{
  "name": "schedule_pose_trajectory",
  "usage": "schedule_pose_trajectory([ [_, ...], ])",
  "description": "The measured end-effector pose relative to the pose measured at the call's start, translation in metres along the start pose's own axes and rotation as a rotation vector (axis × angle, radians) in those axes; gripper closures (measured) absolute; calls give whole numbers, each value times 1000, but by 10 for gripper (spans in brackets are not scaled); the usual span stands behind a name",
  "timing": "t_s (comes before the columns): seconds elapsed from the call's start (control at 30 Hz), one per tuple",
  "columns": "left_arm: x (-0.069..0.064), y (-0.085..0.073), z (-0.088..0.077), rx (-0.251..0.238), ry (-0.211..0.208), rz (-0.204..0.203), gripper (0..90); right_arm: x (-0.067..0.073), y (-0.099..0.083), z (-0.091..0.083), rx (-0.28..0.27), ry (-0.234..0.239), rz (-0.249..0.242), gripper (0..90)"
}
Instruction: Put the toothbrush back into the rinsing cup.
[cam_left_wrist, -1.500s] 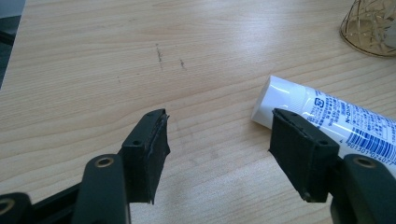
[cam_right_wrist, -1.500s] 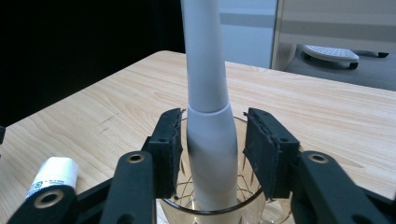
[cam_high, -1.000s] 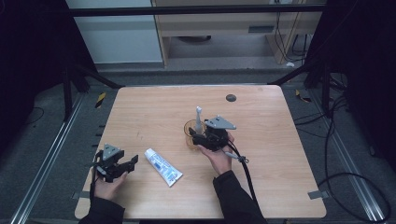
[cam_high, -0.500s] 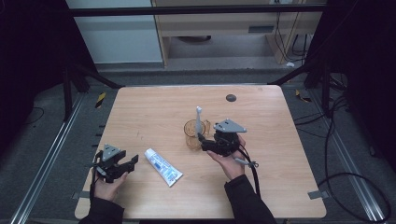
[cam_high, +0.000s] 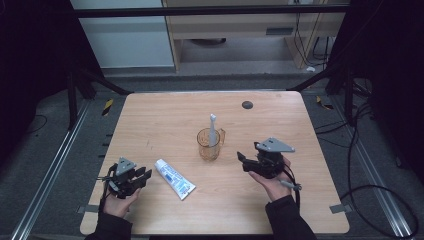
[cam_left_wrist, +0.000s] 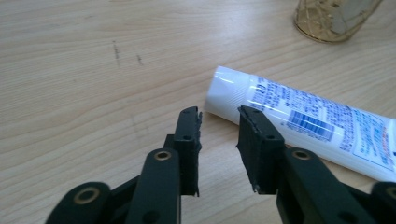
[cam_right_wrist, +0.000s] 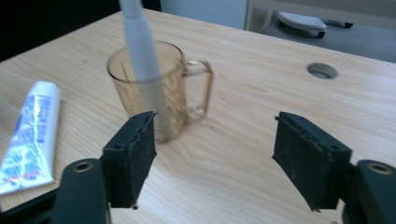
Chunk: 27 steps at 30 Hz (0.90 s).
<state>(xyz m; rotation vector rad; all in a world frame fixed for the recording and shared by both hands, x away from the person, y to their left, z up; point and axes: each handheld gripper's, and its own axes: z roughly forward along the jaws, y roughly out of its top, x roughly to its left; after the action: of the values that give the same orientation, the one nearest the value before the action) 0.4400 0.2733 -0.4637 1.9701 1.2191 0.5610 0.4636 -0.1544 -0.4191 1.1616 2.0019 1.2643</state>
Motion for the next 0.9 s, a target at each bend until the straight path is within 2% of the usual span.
schedule_pose_trajectory([
  [0.07, -4, 0, 1, 9, -15, 12, 714, -9, -6, -7, 13, -15, 7, 322],
  [0.1, -4, 0, 1, 9, -15, 12, 716, -9, -6, -7, 13, -15, 7, 322],
  [0.13, -9, 0, 1, 19, -30, 18, 720, -17, -13, -14, 31, -32, 6, 339],
  [0.23, -16, 0, 2, 32, -51, 32, 728, -25, -20, -19, 50, -62, 4, 353],
  [0.33, -21, -1, 3, 38, -70, 46, 741, -32, -29, -24, 72, -63, 1, 359],
  [0.43, -26, -1, 4, 52, -92, 63, 765, -38, -38, -27, 89, -70, -28, 381],
  [0.53, -30, -2, 6, 67, -109, 75, 799, -43, -44, -32, 109, -84, -28, 387],
  [0.57, -32, -2, 6, 68, -112, 77, 799, -43, -44, -32, 109, -84, -28, 387],
  [0.63, -36, -2, 7, 84, -135, 87, 828, -44, -48, -39, 78, -116, -32, 384],
  [0.7, -38, -2, 7, 87, -143, 94, 840, -45, -50, -41, 66, -118, -29, 377],
  [0.73, -39, -2, 7, 94, -147, 98, 859, -47, -54, -44, 59, -112, -10, 400],
  [0.9, -47, -3, 9, 118, -171, 121, 892, -48, -59, -49, 67, -116, 13, 401],
])
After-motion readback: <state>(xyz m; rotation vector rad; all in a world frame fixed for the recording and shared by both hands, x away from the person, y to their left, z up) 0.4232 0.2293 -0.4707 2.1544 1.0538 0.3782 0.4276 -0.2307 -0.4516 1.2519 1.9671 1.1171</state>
